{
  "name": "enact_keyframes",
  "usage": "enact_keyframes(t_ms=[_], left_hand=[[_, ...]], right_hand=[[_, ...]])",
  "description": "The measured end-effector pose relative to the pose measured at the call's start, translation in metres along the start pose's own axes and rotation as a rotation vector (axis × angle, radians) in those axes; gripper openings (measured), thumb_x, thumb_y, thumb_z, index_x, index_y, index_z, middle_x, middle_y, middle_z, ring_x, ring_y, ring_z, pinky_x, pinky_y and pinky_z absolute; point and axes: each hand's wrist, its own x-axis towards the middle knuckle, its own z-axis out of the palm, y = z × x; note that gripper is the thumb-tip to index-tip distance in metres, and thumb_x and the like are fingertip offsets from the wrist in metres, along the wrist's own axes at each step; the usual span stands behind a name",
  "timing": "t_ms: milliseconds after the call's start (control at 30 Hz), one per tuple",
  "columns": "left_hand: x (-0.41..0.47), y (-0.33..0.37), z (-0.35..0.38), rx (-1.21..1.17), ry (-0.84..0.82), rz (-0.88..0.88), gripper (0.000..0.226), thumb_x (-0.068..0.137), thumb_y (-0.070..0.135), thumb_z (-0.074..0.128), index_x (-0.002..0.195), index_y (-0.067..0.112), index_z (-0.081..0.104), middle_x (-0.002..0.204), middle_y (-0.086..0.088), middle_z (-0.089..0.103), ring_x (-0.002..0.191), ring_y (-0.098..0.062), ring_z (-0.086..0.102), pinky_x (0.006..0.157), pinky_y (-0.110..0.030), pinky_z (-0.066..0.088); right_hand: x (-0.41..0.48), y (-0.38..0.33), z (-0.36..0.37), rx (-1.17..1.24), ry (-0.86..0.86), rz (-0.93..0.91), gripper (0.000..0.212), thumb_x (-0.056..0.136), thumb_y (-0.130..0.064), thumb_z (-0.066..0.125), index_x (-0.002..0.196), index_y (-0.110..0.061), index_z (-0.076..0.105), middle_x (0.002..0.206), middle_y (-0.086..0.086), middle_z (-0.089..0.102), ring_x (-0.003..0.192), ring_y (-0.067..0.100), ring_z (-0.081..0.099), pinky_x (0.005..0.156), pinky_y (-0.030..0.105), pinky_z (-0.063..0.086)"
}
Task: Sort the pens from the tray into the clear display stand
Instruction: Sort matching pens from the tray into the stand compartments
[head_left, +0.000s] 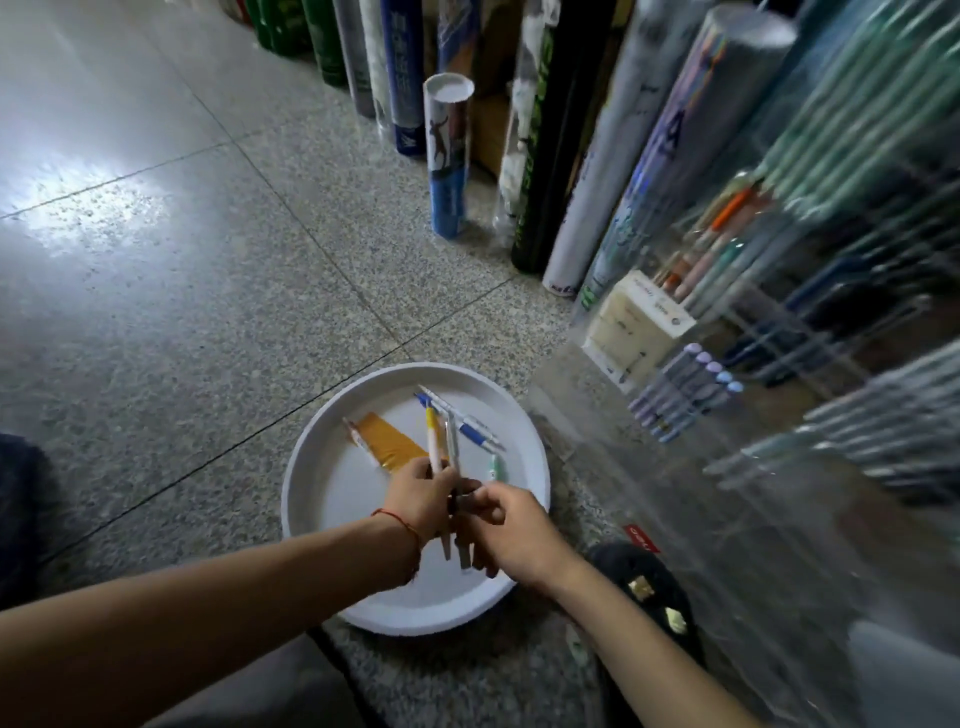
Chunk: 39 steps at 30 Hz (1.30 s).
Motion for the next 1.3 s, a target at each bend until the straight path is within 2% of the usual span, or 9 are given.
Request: enact_keyframes(t_ms=[100,233,433,633,833,900,1033,1133,1300], left_hand=[[-0.036,0.035,0.024,0.118,-0.109,0.093,0.010,0.092,0.005,0.051,0.083,0.009,0.054,0.086,-0.016,0.063,0.080,-0.029,0.064,0.073,-0.040,0.056],[-0.075,0.069,0.078,0.198,-0.302,0.250,0.024,0.095,-0.001,0.043,0.076,0.012,0.049,0.057,-0.001,0.058,0.039,-0.003,0.057,0.043,-0.017,0.042],[-0.136,0.062,0.166,0.411,-0.554,0.437,0.032,0.094,-0.003,0.043,0.069,0.016,0.049,0.058,0.003,0.057,0.039,0.004,0.054,0.041,-0.011,0.038],[-0.159,0.044,0.202,0.276,-0.662,0.368,0.024,0.093,-0.002,0.045,0.078,0.014,0.054,0.071,-0.003,0.060,0.048,0.001,0.060,0.058,-0.022,0.044],[-0.148,0.039,0.198,0.191,-0.628,0.343,0.019,0.093,-0.002,0.045,0.084,0.010,0.057,0.071,-0.002,0.062,0.048,0.001,0.060,0.051,-0.016,0.045],[-0.138,0.046,0.194,0.150,-0.544,0.345,0.019,0.094,-0.002,0.044,0.085,0.011,0.056,0.073,-0.002,0.060,0.053,-0.003,0.059,0.050,-0.016,0.043],[-0.124,0.052,0.193,0.111,-0.469,0.410,0.021,0.094,0.000,0.042,0.084,0.015,0.054,0.080,-0.002,0.060,0.068,-0.010,0.056,0.059,-0.021,0.040],[-0.127,0.053,0.206,0.110,-0.501,0.448,0.014,0.094,0.002,0.043,0.095,0.011,0.054,0.081,0.001,0.060,0.070,-0.008,0.056,0.060,-0.021,0.041],[-0.126,0.048,0.223,0.161,-0.505,0.505,0.019,0.095,0.005,0.045,0.107,0.008,0.059,0.088,0.001,0.060,0.078,-0.008,0.058,0.063,-0.018,0.043]], right_hand=[[-0.041,-0.013,-0.034,0.065,0.020,-0.032,0.011,0.095,-0.011,0.051,0.085,-0.009,0.057,0.068,0.001,0.058,0.044,0.005,0.052,0.045,0.019,0.043],[-0.104,-0.030,-0.099,0.263,0.364,-0.154,0.017,0.097,-0.019,0.047,0.081,-0.015,0.050,0.068,0.002,0.053,0.039,0.004,0.047,0.039,0.014,0.038],[-0.184,-0.005,-0.158,0.358,0.693,-0.293,0.020,0.095,-0.011,0.050,0.075,-0.015,0.056,0.062,0.000,0.049,0.042,0.000,0.048,0.044,0.014,0.040],[-0.221,0.012,-0.189,0.286,0.720,-0.293,0.016,0.090,-0.001,0.056,0.100,-0.013,0.059,0.070,0.003,0.057,0.047,0.003,0.054,0.049,0.016,0.047],[-0.223,0.011,-0.196,0.108,0.746,-0.260,0.017,0.085,-0.005,0.063,0.099,-0.014,0.060,0.084,0.006,0.063,0.066,0.012,0.061,0.064,0.023,0.055],[-0.226,0.006,-0.200,0.017,0.923,-0.327,0.017,0.086,-0.011,0.063,0.101,-0.017,0.060,0.093,0.001,0.064,0.079,0.011,0.062,0.074,0.021,0.054],[-0.241,-0.004,-0.204,-0.278,1.361,-0.570,0.020,0.086,-0.010,0.064,0.105,-0.010,0.061,0.086,-0.007,0.059,0.077,-0.006,0.054,0.068,0.002,0.045],[-0.226,0.011,-0.201,-0.422,1.311,-0.542,0.018,0.083,-0.006,0.066,0.101,-0.003,0.062,0.087,0.001,0.060,0.072,-0.003,0.052,0.068,0.000,0.043],[-0.193,0.043,-0.194,-0.302,1.165,-0.305,0.014,0.084,-0.010,0.066,0.096,-0.007,0.060,0.081,-0.002,0.059,0.071,0.008,0.055,0.059,0.003,0.039]])
